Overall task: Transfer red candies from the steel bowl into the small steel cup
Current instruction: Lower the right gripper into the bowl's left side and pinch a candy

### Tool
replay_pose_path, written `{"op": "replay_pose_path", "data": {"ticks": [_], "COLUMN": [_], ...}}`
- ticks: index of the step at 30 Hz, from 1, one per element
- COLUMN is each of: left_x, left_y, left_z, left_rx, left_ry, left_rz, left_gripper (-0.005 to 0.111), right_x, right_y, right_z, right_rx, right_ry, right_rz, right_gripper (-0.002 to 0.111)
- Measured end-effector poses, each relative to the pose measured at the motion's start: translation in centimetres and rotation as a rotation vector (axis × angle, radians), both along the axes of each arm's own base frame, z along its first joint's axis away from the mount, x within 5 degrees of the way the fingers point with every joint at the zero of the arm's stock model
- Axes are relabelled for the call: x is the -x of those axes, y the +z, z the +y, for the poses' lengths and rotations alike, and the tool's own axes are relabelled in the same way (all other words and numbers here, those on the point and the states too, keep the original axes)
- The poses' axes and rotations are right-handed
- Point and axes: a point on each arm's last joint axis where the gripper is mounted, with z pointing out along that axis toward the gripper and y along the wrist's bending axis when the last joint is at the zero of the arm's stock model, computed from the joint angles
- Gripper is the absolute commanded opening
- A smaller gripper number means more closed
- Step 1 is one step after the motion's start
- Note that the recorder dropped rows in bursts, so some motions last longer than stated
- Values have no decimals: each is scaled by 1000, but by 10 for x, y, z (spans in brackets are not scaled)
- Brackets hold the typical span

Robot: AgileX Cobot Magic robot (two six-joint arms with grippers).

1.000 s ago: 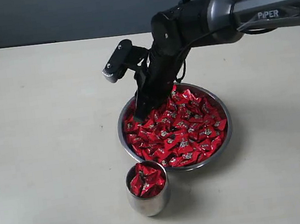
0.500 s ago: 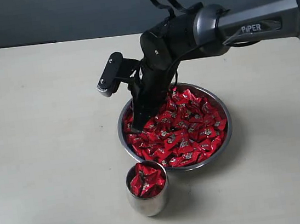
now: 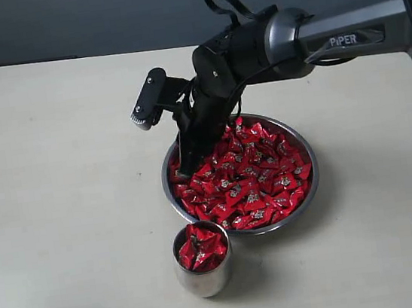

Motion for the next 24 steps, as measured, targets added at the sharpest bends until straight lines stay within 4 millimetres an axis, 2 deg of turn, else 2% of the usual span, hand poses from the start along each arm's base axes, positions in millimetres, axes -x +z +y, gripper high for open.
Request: {"op": "replay_pose_path", "data": {"ticks": [5,11,17,19,24], "left_x": [0,0,0,0,0], "left_y": [0,0,0,0,0], "left_z": [0,0,0,0,0], "left_rx": [0,0,0,0,0], "left_ry": [0,0,0,0,0], "left_rz": [0,0,0,0,0], "left_gripper": [0,0,0,0,0], "right_x": [0,0,0,0,0], "right_y": [0,-15,-16,-16,-16], "right_z": [0,0,0,0,0], "right_rx": [-1,28,28,28,27], "right_ry": [-1,-5,-10,-10,-10], "right_rz": [2,32,35,35,32], "right_gripper": [30,30,29,25,-1]}}
